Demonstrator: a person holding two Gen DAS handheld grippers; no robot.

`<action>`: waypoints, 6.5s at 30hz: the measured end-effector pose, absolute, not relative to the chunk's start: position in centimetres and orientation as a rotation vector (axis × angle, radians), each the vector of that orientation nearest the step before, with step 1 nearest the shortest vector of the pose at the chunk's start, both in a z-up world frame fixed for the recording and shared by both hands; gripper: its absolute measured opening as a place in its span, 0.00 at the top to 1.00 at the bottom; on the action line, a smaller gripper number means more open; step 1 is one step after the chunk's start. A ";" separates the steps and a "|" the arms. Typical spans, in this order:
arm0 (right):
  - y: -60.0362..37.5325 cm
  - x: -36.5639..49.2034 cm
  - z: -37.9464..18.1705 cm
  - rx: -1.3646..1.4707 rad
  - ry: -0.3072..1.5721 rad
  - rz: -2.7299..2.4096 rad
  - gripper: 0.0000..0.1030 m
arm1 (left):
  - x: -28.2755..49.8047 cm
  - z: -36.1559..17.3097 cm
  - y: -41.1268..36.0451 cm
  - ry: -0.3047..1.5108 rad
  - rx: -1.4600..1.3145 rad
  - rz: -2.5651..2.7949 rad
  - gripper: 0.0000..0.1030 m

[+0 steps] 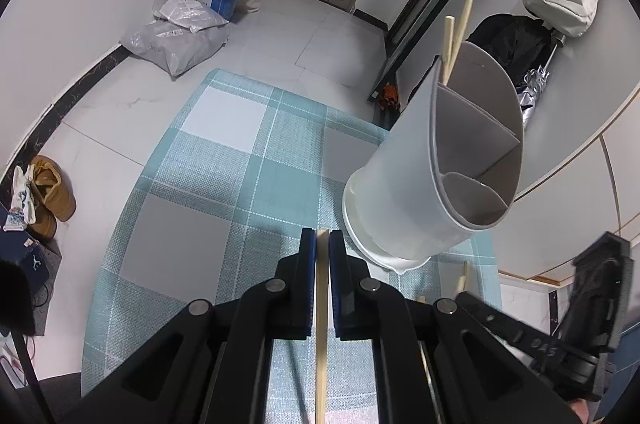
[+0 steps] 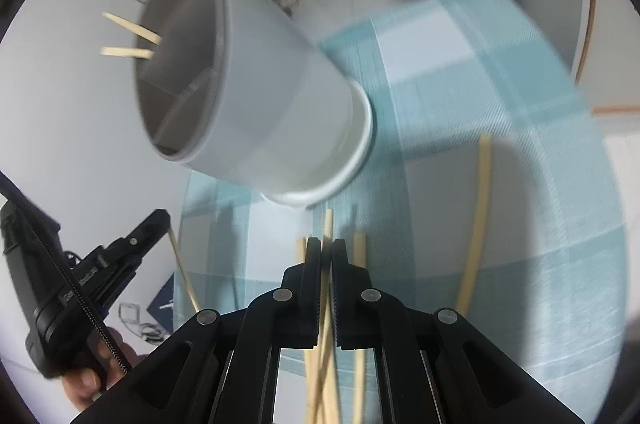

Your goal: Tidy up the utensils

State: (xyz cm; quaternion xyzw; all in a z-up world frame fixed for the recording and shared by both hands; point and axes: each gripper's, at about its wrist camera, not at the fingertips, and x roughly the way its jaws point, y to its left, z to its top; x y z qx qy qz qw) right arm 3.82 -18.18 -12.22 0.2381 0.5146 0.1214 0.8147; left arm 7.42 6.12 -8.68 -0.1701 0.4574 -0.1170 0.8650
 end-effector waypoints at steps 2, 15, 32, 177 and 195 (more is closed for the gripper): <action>-18.2 3.7 -11.3 0.482 1.059 0.259 0.96 | 7.2 -8.4 6.0 0.948 -0.348 -0.250 0.97; -18.6 0.6 -5.1 0.296 0.783 0.309 0.96 | 4.1 -3.2 5.9 0.741 -0.331 -0.326 0.97; -18.1 -1.0 -1.4 0.224 0.602 0.355 0.96 | 3.3 1.5 2.7 0.696 -0.185 -0.318 0.97; -21.8 -0.5 -4.6 0.162 0.777 0.228 0.18 | 3.5 -5.5 1.8 0.745 -0.177 -0.076 0.03; -23.0 7.1 -10.5 0.151 1.160 0.164 0.39 | 6.1 -7.9 3.3 0.897 -0.186 -0.005 0.03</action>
